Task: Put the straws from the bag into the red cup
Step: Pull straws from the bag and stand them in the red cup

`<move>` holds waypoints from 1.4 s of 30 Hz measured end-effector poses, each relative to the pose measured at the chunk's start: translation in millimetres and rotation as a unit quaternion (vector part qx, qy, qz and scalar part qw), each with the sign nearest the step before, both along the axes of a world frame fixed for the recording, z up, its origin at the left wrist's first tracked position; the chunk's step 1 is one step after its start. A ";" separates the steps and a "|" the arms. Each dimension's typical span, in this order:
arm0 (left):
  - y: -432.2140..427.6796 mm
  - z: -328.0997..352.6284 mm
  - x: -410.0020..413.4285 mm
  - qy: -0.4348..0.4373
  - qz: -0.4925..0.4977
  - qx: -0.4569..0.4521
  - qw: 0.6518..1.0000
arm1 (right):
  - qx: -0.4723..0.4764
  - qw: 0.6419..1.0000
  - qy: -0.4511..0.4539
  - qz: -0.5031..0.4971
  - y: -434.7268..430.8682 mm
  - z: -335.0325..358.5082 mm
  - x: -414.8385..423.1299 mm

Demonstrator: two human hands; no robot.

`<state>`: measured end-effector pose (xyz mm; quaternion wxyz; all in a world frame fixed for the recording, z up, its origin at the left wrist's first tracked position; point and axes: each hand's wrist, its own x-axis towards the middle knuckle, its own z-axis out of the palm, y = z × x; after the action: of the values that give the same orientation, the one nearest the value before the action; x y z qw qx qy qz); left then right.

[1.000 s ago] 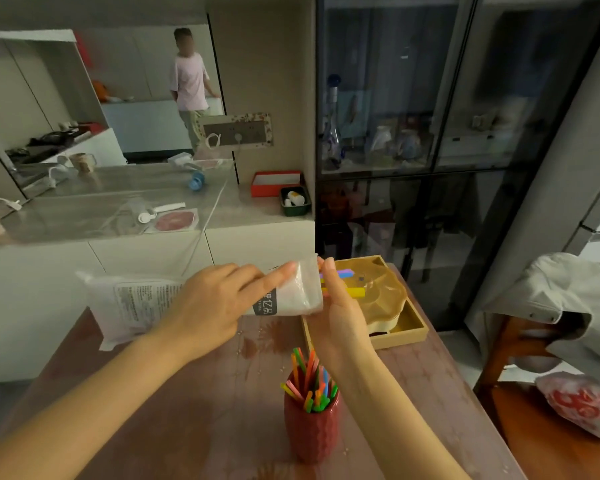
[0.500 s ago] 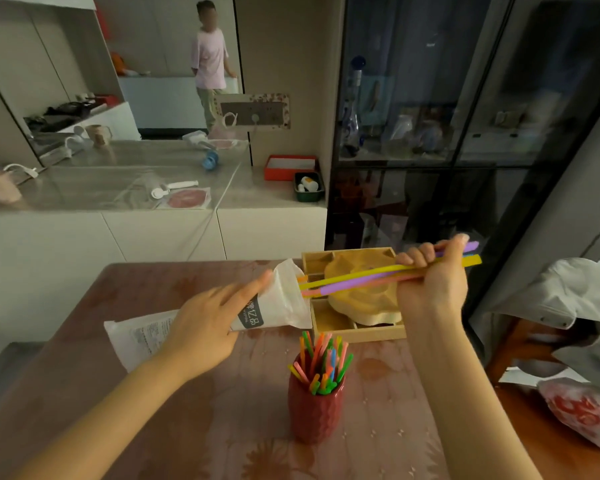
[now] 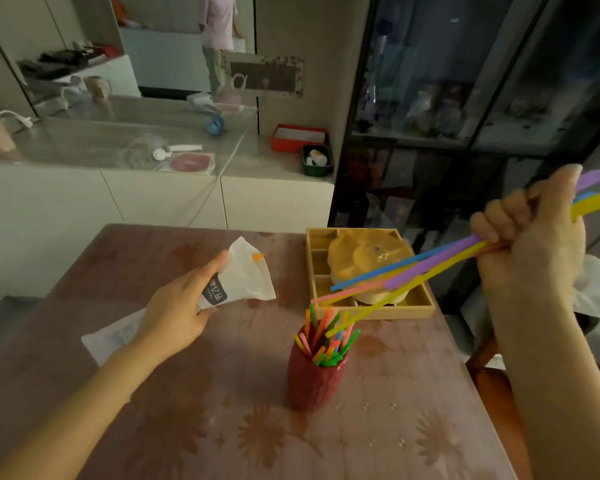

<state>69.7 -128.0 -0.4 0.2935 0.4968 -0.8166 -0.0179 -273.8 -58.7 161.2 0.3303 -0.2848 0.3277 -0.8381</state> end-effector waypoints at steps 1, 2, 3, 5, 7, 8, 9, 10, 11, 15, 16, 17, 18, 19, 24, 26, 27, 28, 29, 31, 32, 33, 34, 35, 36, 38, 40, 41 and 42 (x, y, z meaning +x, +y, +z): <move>-0.5 -2.0 1.6 -0.003 0.004 -0.001 1.000 | -0.014 0.999 0.045 0.010 2.3 1.2 10.9; -0.8 -3.7 2.5 -0.006 0.007 0.000 1.000 | -0.033 0.995 0.087 0.026 4.3 1.5 22.0; -1.0 -5.1 3.1 -0.005 0.009 -0.001 1.000 | -0.051 0.989 0.130 0.044 6.3 0.8 32.8; -1.9 -7.8 4.2 0.001 0.007 -0.001 1.000 | -0.077 0.971 0.208 0.084 8.8 -4.1 52.4; -2.1 -10.8 5.5 0.007 0.002 0.000 1.000 | -0.088 0.953 0.259 0.131 10.8 -11.1 66.5; -2.0 -12.3 6.3 0.009 0.000 -0.001 1.000 | -0.090 0.945 0.275 0.154 11.7 -13.9 70.7; -1.6 -13.6 7.2 0.012 -0.002 -0.001 1.000 | -0.090 0.938 0.286 0.175 12.1 -15.6 73.3; -1.3 -14.8 7.8 0.014 -0.004 -0.002 1.000 | -0.086 0.933 0.295 0.190 12.5 -15.8 74.5; -1.1 -16.0 8.2 0.014 -0.006 -0.004 1.000 | -0.078 0.931 0.299 0.196 12.5 -14.6 75.0; -2.4 -19.8 8.1 0.015 -0.018 -0.009 1.000 | -0.042 0.933 0.296 0.199 7.7 -6.1 75.0; -3.2 -20.7 8.4 0.014 -0.019 -0.010 1.000 | -0.035 0.933 0.295 0.202 5.9 -4.2 75.1; -4.1 -21.6 8.8 0.014 -0.018 -0.009 1.000 | -0.026 0.933 0.295 0.203 4.0 -2.4 75.2; -4.9 -22.4 9.3 0.013 -0.018 -0.007 1.000 | -0.017 0.933 0.298 0.202 2.3 -0.3 75.0; -5.8 -23.1 9.9 0.012 -0.018 -0.006 1.000 | -0.012 0.932 0.303 0.198 0.5 2.0 75.2; -9.5 -22.8 12.3 0.003 -0.014 -0.014 1.000 | -0.046 0.930 0.298 0.211 -6.6 22.9 73.9; -10.1 -22.3 13.2 0.005 -0.015 -0.017 1.000 | -0.042 0.929 0.301 0.213 -11.0 28.5 73.8; -10.3 -21.6 13.6 0.009 -0.016 -0.016 1.000 | -0.035 0.928 0.301 0.215 -13.8 29.4 74.8; -10.6 -21.0 14.0 0.013 -0.017 -0.016 1.000 | -0.025 0.928 0.301 0.218 -16.8 29.0 76.2; -10.9 -20.5 14.1 0.014 -0.017 -0.017 1.000 | -0.012 0.927 0.302 0.222 -20.2 27.3 78.6; -11.2 -19.3 13.9 0.015 -0.019 -0.020 1.000 | 0.016 0.923 0.309 0.230 -26.0 22.2 84.7; -11.4 -18.9 13.4 0.017 -0.020 -0.021 0.999 | 0.029 0.921 0.309 0.234 -28.6 18.9 88.1; -11.4 -18.6 13.2 0.018 -0.021 -0.021 0.999 | 0.041 0.922 0.304 0.237 -31.4 15.5 91.4; -11.6 -18.4 12.8 0.017 -0.020 -0.021 0.999 | 0.051 0.922 0.299 0.240 -34.2 12.4 94.4; -11.6 -18.4 12.4 0.015 -0.019 -0.020 1.000 | 0.061 0.923 0.295 0.240 -36.9 9.7 97.0; -11.5 -18.5 12.2 0.014 -0.017 -0.019 1.000 | 0.072 0.922 0.297 0.239 -39.7 7.7 99.5; -11.4 -18.4 11.9 0.013 -0.015 -0.017 1.000 | 0.096 0.916 0.309 0.237 -44.9 5.3 103.5; -11.2 -17.9 11.9 0.017 -0.016 -0.017 1.000 | 0.109 0.913 0.310 0.242 -49.1 5.7 106.3; -11.1 -17.7 12.1 0.017 -0.016 -0.017 1.000 | 0.108 0.913 0.307 0.246 -51.0 7.3 107.3; -11.1 -17.3 12.2 0.017 -0.016 -0.017 1.000 | 0.101 0.914 0.305 0.249 -52.8 9.6 107.9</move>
<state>81.9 -139.0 -17.6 0.3158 0.4782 -0.8193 -0.0169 -165.8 -111.5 170.8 0.4392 -0.5637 0.4143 -0.5637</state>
